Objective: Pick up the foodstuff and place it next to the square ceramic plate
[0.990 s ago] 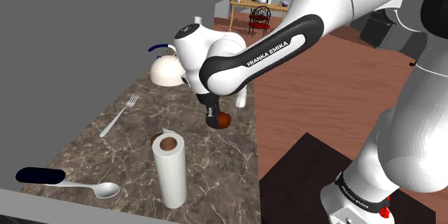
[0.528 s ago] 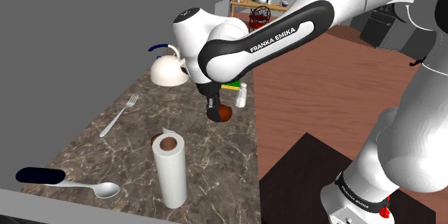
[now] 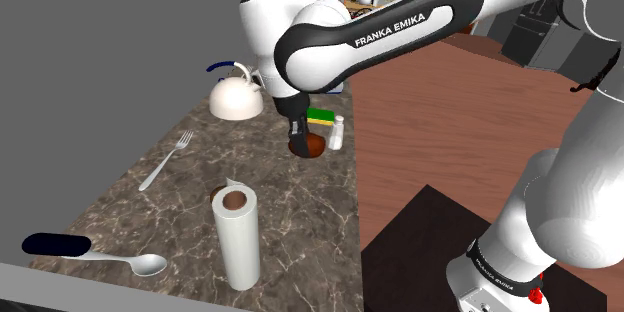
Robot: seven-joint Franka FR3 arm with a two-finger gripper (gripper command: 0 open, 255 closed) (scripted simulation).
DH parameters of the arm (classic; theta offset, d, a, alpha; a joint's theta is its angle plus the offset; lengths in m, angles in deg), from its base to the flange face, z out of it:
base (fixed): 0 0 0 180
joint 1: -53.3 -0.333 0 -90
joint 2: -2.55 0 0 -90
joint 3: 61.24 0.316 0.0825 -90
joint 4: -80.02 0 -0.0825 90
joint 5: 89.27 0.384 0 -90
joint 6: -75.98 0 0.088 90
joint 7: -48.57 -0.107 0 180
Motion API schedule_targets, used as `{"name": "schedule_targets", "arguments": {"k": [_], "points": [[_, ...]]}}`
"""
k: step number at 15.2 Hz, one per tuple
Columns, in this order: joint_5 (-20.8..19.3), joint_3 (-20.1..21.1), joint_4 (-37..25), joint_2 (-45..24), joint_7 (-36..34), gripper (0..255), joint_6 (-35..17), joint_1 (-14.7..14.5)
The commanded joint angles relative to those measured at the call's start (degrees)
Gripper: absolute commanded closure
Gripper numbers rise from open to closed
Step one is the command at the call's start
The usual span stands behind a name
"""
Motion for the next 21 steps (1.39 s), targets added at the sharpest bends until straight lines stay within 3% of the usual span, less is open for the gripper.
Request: {"name": "schedule_targets", "arguments": {"k": [1,10,21], "points": [[0.22,0.05,-1.06,0.37,0.34,255,1.40,-0.04],[0.95,0.11,-5.68,1.96,1.90,255,7.34,-0.06],[-2.20,-7.30,-5.36,1.75,15.60,255,3.23,7.57]]}}
